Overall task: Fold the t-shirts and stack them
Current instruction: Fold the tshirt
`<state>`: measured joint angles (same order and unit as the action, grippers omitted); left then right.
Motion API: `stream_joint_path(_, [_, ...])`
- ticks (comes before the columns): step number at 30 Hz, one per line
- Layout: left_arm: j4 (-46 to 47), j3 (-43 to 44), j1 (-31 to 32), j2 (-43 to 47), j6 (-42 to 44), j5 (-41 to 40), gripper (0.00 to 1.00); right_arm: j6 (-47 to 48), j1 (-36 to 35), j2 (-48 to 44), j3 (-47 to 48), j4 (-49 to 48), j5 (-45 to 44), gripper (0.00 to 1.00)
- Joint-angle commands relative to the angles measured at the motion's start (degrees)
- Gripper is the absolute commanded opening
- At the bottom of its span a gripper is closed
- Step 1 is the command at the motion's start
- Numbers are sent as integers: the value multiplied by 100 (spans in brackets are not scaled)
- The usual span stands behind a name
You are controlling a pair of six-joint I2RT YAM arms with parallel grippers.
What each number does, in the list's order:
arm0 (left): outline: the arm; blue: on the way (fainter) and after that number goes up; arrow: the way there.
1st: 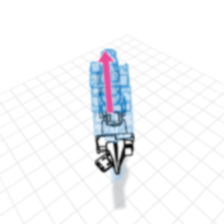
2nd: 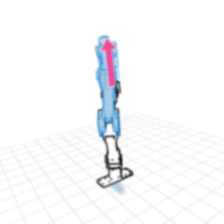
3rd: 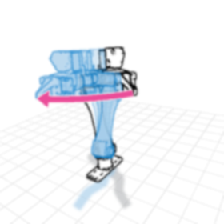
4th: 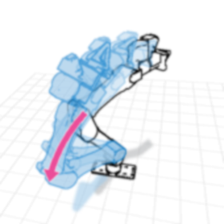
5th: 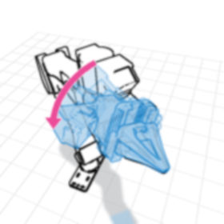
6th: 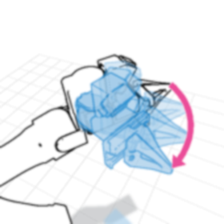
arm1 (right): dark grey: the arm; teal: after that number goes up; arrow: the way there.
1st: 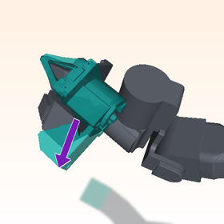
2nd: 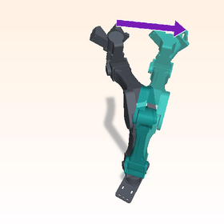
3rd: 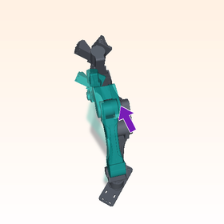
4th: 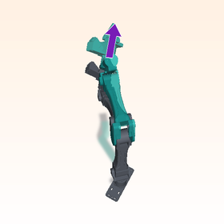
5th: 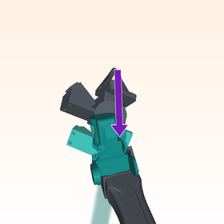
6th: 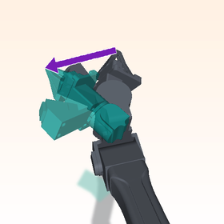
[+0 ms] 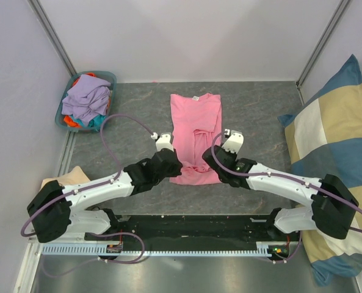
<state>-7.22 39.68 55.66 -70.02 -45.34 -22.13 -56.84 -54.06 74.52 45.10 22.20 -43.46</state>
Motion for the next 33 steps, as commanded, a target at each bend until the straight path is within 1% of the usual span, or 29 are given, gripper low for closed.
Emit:
stream_joint_path(1, [608, 426, -248, -389, 649, 271, 2, 823, 501, 396, 350, -909, 496, 0])
stream_joint_path(9, [959, 865, -547, -1144, 957, 473, 2, 1315, 1082, 1116, 833, -1446, 1050, 0])
stream_joint_path(14, [1056, 945, -784, -1321, 1080, 569, 2, 1482, 1293, 1381, 1132, -1508, 1173, 0])
stream_joint_path(21, [1188, 971, -1206, -1497, 1247, 745, 2, 1553, 1583, 1600, 1194, -1622, 1323, 0])
stream_joint_path(33, [1346, 1279, -1496, -2007, 1466, 938, 2, 1649, 1926, 1899, 1203, -1745, 1455, 0])
